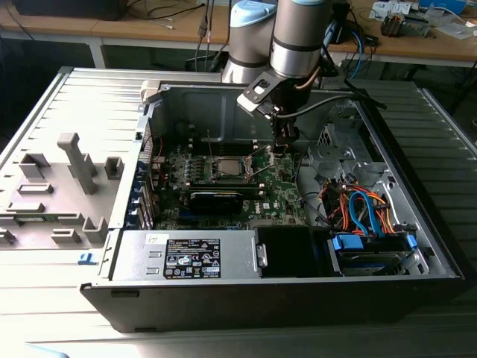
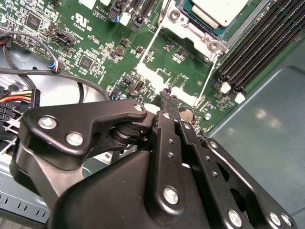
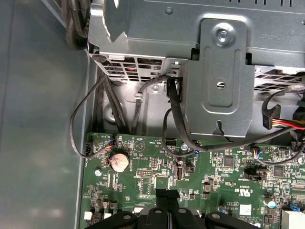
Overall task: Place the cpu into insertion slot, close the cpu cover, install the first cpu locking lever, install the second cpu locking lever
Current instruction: 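Close the cpu cover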
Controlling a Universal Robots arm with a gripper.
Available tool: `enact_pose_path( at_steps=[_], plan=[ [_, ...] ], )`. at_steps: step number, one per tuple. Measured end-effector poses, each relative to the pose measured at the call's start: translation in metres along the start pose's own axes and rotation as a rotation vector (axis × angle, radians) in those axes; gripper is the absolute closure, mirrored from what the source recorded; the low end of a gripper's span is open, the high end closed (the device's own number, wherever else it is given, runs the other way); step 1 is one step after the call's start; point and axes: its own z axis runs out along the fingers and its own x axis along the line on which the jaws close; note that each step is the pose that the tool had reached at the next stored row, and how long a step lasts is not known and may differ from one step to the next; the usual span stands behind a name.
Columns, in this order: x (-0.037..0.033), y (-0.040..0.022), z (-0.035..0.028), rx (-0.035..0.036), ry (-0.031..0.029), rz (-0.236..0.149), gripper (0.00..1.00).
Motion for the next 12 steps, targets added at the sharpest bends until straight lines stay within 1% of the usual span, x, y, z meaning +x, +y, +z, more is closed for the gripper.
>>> enact_pose_path(
  at_steps=[7,8,9,10,12],
  plan=[
    [0.0016,0.0000,0.0024,0.0000,0.0002,0.000,0.89],
    [0.0017,0.0000,0.0018,0.0002,0.0002,0.000,0.89],
    [0.0017,-0.0001,0.0000,0.0005,0.0007,0.000,0.89],
    [0.0015,0.0000,-0.0035,-0.0001,0.0006,0.000,0.89],
    [0.0013,0.0011,-0.0062,-0.0001,0.0017,0.000,0.89]
  ],
)
